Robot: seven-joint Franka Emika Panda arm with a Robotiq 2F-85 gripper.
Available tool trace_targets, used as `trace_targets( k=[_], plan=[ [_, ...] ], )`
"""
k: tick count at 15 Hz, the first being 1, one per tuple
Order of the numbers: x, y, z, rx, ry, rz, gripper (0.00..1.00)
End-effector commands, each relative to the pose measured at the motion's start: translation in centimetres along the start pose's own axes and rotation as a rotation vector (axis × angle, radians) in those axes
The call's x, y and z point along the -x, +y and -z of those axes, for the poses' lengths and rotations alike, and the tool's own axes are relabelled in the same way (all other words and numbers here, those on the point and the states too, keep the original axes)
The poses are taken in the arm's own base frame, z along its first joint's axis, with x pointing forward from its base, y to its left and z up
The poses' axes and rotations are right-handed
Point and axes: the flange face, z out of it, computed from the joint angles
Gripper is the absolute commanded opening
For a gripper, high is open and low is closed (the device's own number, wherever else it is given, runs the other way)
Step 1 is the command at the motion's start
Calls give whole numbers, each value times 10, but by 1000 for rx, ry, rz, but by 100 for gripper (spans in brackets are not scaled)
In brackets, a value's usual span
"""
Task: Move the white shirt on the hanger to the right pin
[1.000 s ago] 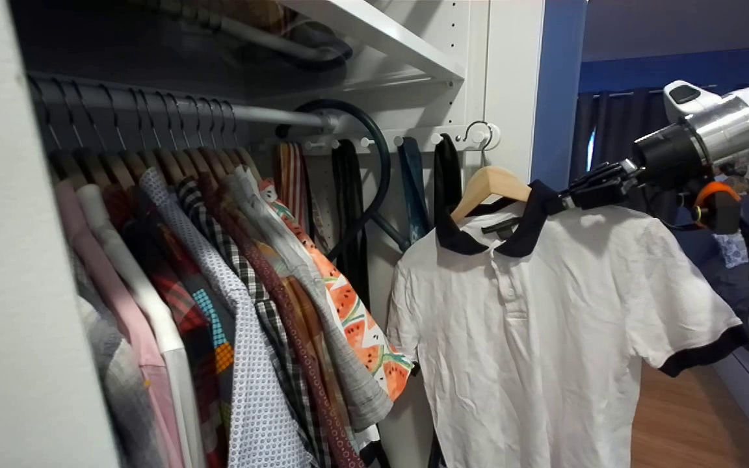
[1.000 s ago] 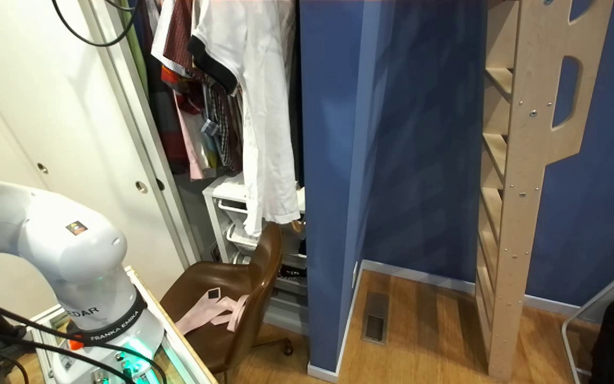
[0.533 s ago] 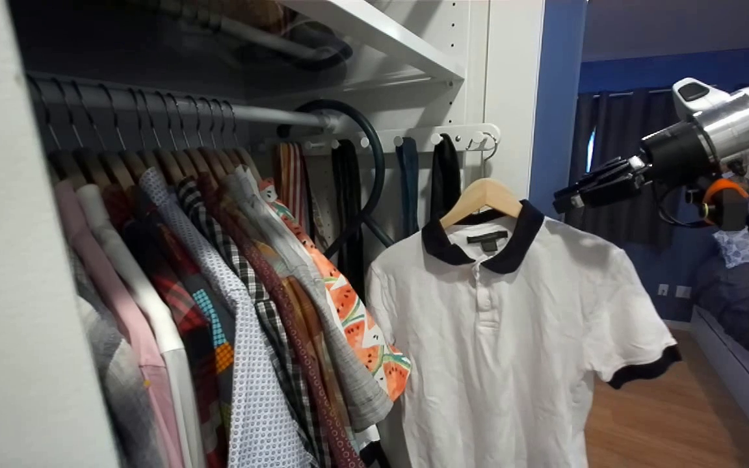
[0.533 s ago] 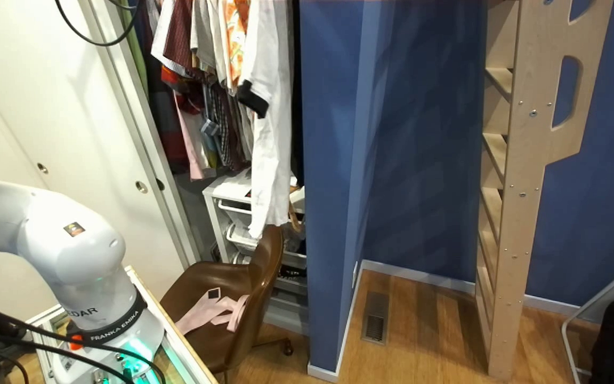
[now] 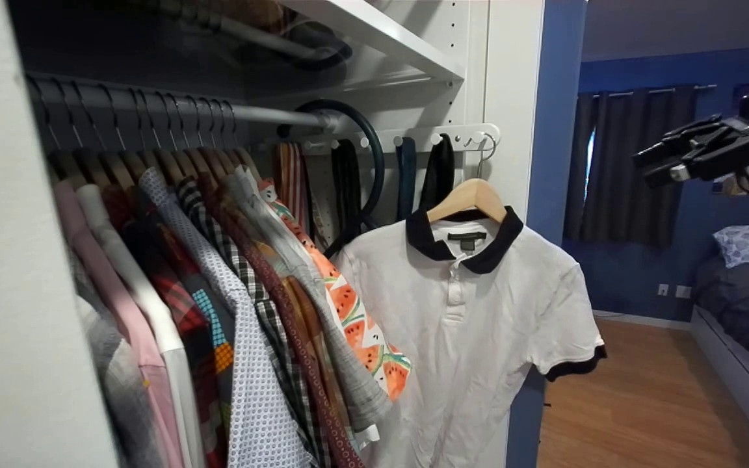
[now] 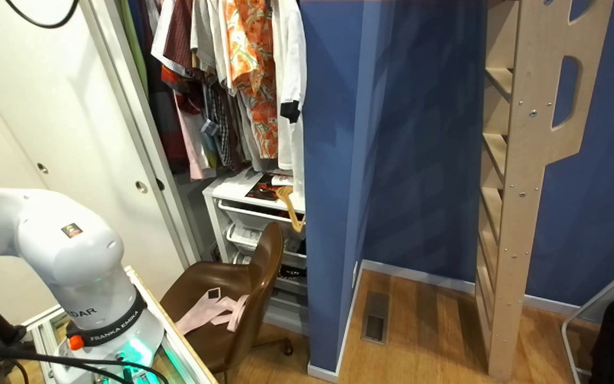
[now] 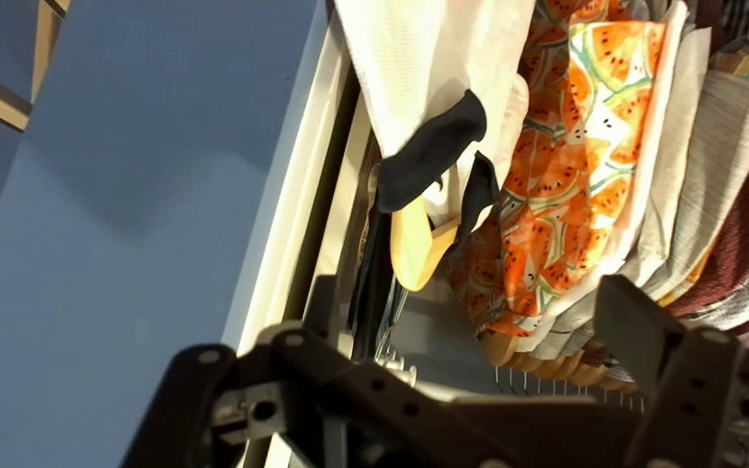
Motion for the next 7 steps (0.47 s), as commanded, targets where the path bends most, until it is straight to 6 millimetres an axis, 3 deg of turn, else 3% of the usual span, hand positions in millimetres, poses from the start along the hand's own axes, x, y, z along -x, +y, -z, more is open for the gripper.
trace_targets(
  k=[1,5,6,7],
  plan=[
    [8,-4,46,-5,-37,23,100],
    [16,-10,76,-26,-28,47,100],
    [14,-10,65,-21,-27,23,100],
    [15,-10,70,-21,-23,25,100]
  ],
)
